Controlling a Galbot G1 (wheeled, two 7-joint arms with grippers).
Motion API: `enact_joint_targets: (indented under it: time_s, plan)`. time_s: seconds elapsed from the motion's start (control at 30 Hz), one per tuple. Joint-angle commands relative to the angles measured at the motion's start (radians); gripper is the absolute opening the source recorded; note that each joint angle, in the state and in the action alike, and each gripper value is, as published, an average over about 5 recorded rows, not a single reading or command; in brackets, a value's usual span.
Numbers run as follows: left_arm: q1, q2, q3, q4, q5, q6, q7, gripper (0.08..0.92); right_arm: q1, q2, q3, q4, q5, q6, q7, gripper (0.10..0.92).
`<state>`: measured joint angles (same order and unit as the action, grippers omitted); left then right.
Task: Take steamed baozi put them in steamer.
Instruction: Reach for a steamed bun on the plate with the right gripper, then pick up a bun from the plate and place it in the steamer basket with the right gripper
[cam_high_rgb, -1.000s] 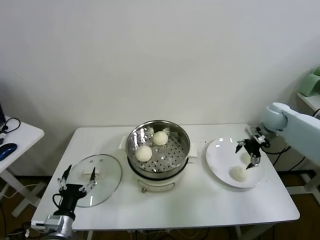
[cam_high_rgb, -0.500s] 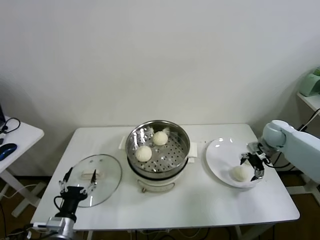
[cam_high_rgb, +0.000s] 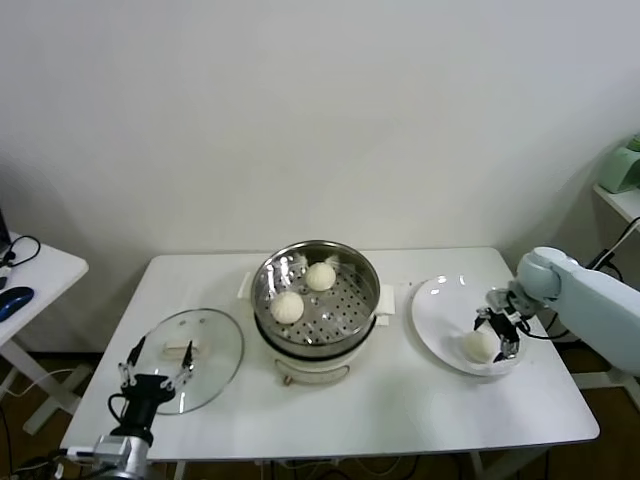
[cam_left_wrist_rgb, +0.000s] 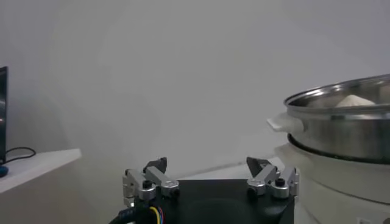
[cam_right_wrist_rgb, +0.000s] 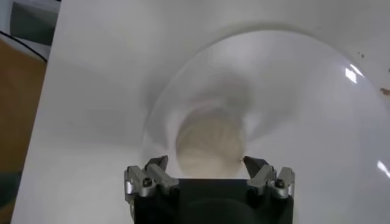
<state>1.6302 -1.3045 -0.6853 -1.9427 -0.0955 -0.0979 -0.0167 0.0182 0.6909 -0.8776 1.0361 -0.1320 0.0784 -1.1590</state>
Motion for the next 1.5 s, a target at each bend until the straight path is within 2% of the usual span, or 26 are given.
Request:
enact_joint_targets:
  time_s: [0.03, 0.6, 0.77, 0.87, 1.3, 1.5]
  plan:
    - [0.0, -0.001, 0.0, 0.005, 0.0, -0.002, 0.001, 0.823, -0.01, 0.026, 0.009, -0.017, -0.016, 0.002, 0.011, 0.823]
    - [-0.007, -0.004, 0.008, 0.009, 0.002, 0.001, 0.0, 0.823, -0.027, 0.035, 0.023, -0.032, -0.044, 0.002, -0.001, 0.817]
    - [-0.012, -0.006, 0.013, 0.007, 0.004, 0.004, -0.001, 0.823, -0.029, 0.036, 0.025, -0.029, -0.043, 0.002, 0.0, 0.742]
    - [-0.011, -0.005, 0.013, 0.006, 0.004, 0.004, -0.001, 0.823, -0.028, 0.034, 0.027, -0.027, -0.044, 0.002, 0.0, 0.723]
    - [-0.007, -0.007, 0.013, 0.001, 0.005, 0.004, -0.002, 0.823, 0.002, 0.018, 0.025, 0.001, -0.03, 0.012, -0.002, 0.675]
    - [-0.007, -0.005, 0.012, -0.003, 0.005, 0.005, 0.002, 0.823, 0.193, 0.021, -0.056, 0.064, 0.024, 0.059, -0.032, 0.678]
